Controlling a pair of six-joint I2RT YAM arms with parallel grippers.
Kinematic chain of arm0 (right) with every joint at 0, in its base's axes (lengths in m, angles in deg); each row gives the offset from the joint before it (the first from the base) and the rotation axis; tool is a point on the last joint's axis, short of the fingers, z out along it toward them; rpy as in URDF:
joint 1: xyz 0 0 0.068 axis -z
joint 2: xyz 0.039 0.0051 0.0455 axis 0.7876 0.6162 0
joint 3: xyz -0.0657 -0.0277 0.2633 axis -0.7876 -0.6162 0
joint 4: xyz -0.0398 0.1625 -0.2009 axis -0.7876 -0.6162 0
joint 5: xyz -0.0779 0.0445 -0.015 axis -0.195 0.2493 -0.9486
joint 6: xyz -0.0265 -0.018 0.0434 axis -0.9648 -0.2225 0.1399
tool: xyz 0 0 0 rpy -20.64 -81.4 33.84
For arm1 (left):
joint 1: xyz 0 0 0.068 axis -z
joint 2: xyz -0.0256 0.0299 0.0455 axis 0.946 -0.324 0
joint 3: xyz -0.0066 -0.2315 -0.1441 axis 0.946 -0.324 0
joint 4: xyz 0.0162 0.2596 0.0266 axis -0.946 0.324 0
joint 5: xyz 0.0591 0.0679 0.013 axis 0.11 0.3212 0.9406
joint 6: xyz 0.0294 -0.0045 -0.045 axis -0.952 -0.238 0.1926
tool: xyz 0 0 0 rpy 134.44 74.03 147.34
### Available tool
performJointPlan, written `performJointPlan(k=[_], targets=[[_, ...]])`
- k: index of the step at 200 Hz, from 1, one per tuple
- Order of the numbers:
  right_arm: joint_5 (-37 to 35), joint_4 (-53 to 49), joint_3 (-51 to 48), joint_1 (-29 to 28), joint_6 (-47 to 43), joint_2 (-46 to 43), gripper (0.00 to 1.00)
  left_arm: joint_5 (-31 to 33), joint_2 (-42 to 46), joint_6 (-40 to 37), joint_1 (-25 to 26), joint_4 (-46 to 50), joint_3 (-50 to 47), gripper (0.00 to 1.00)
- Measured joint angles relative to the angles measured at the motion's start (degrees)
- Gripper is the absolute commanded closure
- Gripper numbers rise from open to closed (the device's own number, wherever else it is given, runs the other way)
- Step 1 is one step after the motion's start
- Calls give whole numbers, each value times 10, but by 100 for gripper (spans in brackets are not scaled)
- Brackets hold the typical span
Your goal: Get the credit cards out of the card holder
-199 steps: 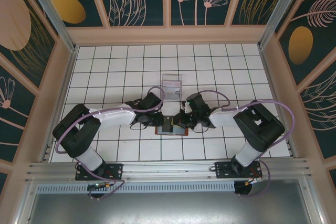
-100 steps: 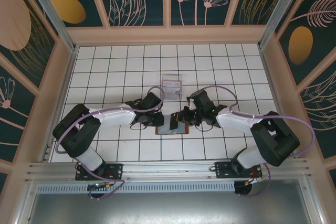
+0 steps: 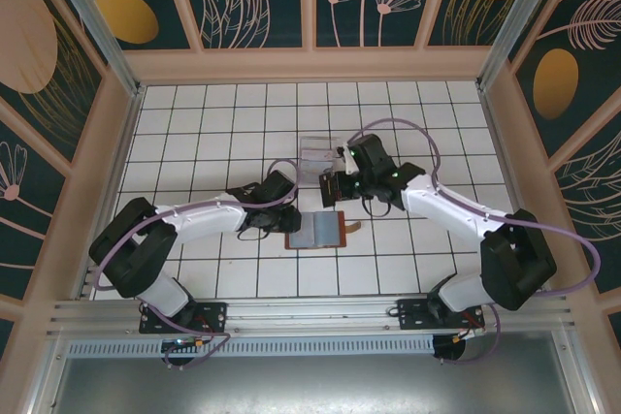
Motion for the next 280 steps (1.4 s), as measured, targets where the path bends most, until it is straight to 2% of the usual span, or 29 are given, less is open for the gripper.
performJointPlan(k=[58,99,142,196,280], targets=[[-51,-37,78,6,-284,17,100,32,36,3,0,0,-2,69],[-63,-85,169,6,-498,77,100,55,59,6,0,1,-22,68],[-68,-138,250,10,-658,145,100,62,76,15,0,2,-53,68],[-51,-220,394,30,-761,259,100,64,99,23,0,3,-67,68],[-39,-363,642,54,-813,438,100,72,111,31,0,2,-78,68]])
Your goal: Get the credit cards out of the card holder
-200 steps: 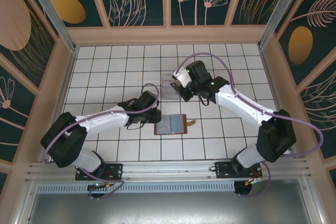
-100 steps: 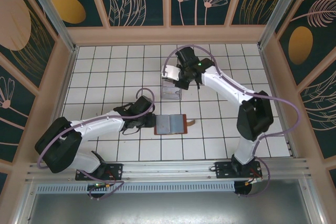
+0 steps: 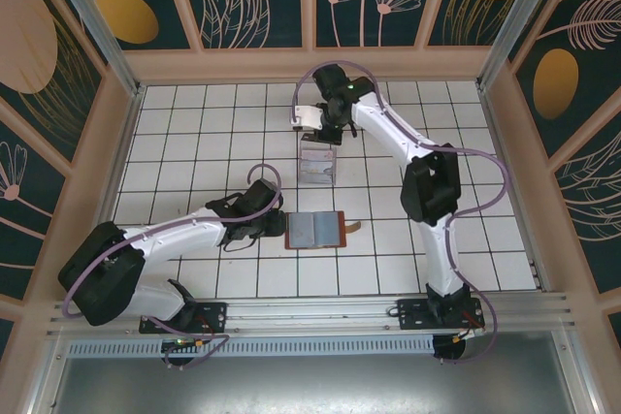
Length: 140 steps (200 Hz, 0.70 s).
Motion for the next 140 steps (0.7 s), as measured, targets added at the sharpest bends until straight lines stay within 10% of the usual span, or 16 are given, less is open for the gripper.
performJointPlan(k=[110,140], targets=[[11,-65,67,5,-14,85,100,0,-22,-1,0,2,3,68],[12,-64,74,5,-13,93,85,0,-23,-1,0,2,4,68]])
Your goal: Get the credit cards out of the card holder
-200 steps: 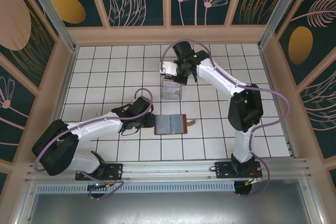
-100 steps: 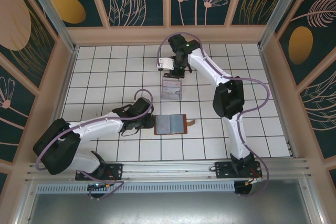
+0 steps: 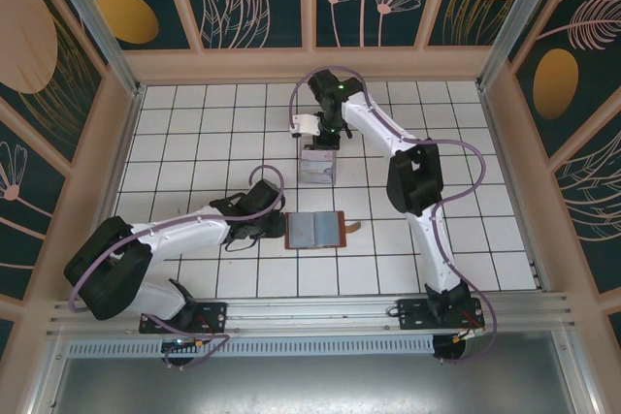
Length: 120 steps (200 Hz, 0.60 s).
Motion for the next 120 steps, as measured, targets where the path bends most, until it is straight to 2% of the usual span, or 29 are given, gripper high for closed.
performJointPlan(k=[29,120], targets=[[-7,8,0,0,0,3,81,0,-3,0,0,0,2,68],[-61,87,0,0,2,4,79,0,-8,0,0,4,15,68]])
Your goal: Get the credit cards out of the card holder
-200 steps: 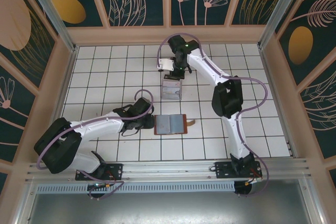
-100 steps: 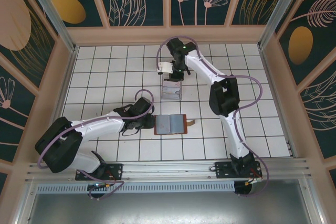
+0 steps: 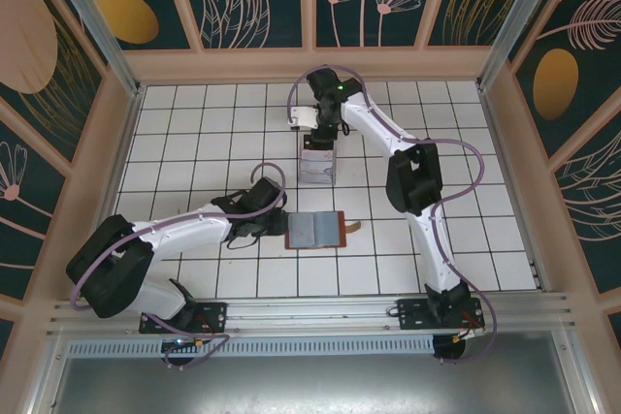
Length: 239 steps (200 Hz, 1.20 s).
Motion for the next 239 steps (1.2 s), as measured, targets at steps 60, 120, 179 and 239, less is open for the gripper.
performJointPlan(k=[60,120,179,239], targets=[[-17,54,-21,0,2,-3,78,0,-1,0,0,0,2,68],[-29,85,-57,0,2,-3,78,0,-1,0,0,0,2,68],[-29,103,-58,0,24,-7,78,0,-1,0,0,0,2,68],[-8,138,-76,0,177,-71,78,-10,-4,0,0,-8,2,68]])
